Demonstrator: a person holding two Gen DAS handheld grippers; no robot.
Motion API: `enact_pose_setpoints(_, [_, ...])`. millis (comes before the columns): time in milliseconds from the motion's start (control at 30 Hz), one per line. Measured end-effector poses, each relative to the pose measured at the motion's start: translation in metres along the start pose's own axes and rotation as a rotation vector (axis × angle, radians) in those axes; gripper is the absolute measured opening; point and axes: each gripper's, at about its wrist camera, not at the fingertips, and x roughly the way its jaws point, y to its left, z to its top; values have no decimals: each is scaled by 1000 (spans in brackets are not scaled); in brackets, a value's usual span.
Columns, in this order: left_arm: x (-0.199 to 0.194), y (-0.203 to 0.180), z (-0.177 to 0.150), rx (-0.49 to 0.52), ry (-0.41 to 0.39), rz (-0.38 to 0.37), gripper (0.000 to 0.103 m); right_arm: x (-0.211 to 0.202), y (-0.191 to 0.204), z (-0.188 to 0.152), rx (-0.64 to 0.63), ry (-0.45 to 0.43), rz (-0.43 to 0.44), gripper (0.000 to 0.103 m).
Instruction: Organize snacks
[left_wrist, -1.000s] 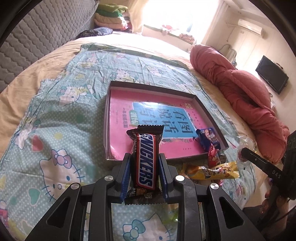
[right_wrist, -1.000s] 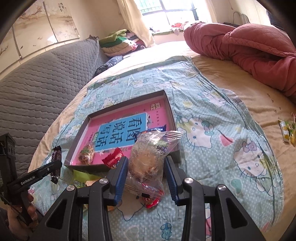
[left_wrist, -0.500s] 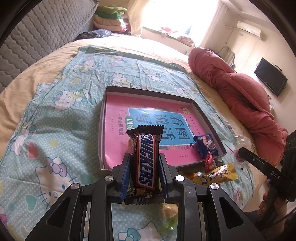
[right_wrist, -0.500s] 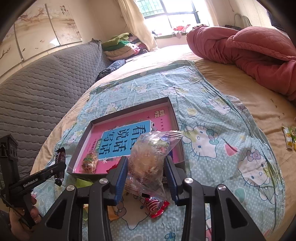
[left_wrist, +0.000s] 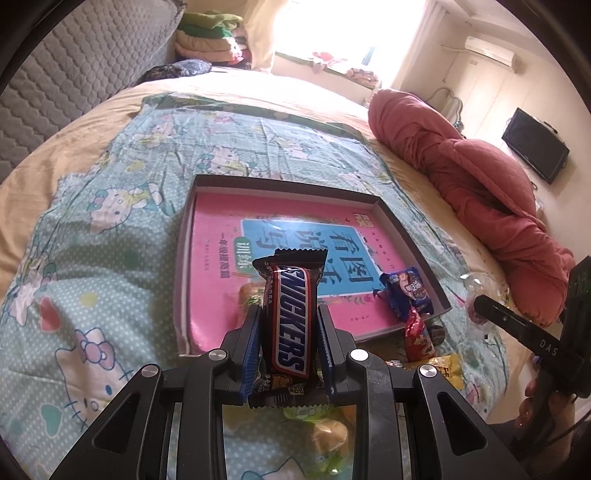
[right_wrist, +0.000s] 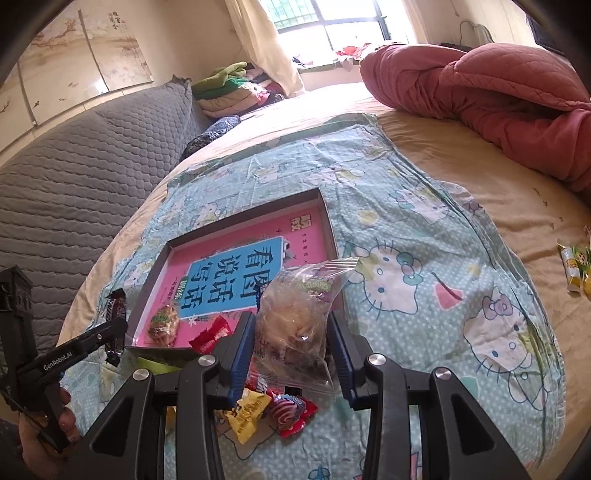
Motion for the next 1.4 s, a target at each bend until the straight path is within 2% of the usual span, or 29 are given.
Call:
enact_pose_setpoints(667, [35, -23, 12, 25, 22, -34, 29, 28, 13, 28, -31, -19, 29, 40])
enact_pose_setpoints(1000, [50, -37, 13, 69, 47, -45, 29, 49, 21, 33, -57, 15, 45, 40])
enact_pose_setpoints(1400, [63, -43, 13, 103, 75, -38, 29, 64, 26, 35, -76, 39, 20, 40])
